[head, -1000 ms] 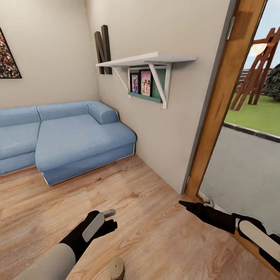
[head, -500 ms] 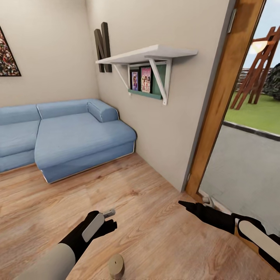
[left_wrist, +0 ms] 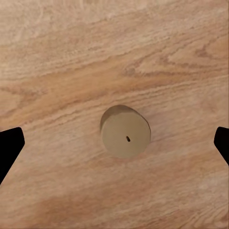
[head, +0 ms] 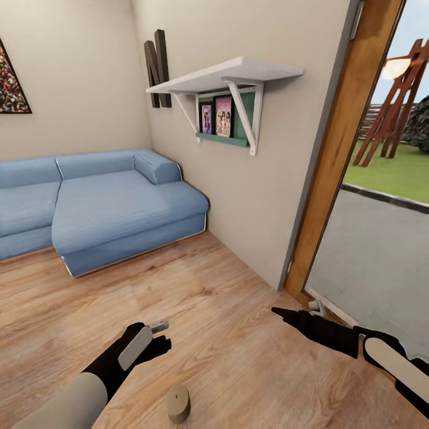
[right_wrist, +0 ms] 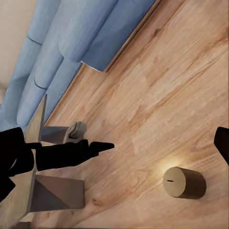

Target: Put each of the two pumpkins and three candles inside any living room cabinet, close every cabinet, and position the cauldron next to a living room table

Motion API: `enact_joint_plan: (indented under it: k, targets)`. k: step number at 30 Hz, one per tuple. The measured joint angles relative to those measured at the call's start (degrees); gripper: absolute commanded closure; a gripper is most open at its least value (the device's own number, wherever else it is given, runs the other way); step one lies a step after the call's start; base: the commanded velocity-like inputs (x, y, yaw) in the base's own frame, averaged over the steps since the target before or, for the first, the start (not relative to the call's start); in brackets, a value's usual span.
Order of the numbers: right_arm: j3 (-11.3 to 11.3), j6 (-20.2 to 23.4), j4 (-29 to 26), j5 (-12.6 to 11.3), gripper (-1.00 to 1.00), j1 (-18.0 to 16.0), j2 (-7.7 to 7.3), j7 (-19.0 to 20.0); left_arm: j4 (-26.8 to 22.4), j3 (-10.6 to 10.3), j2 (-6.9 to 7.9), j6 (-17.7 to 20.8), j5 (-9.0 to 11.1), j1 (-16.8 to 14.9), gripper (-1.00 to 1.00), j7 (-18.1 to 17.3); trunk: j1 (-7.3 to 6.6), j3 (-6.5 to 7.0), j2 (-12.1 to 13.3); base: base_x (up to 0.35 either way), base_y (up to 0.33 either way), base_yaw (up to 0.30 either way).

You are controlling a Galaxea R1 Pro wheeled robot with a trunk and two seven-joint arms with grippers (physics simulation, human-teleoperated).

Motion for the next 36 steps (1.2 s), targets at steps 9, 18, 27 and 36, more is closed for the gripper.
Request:
enact_joint_plan:
  k: [9, 18, 27, 36]
  targets:
    - [0.1, 0.2, -5.5, -0.1, -1.0, 0.0, 0.0, 0.0, 0.0, 0.1, -0.02, 0.0, 0.0, 0.0, -1.0, 0.0, 1.98, -1.62, -3.6, 0.0, 0.0, 0.0]
    - [0.1, 0.2, -5.5, -0.1, -1.0, 0.0, 0.0, 0.0, 0.0, 0.0, -0.62, 0.0, 0.0, 0.1, -1.0, 0.0, 3.96, -3.23, -7.2, 0.0, 0.0, 0.0]
    - [0.1, 0.2, -5.6, 0.0, -1.0, 0.0, 0.0, -0.2, -0.2, -0.1, -0.78, -0.1, 0.0, 0.0, -1.0, 0.0, 5.36, -4.97, -9.7, 0.0, 0.0, 0.0]
    - [0.4, 0.2, -5.8, -0.1, -1.0, 0.0, 1.1, -0.3, -0.4, -0.3, -0.7, -0.3, 0.0, 0.1, -1.0, -0.1, 5.59, -6.97, -9.8, 0.0, 0.0, 0.0]
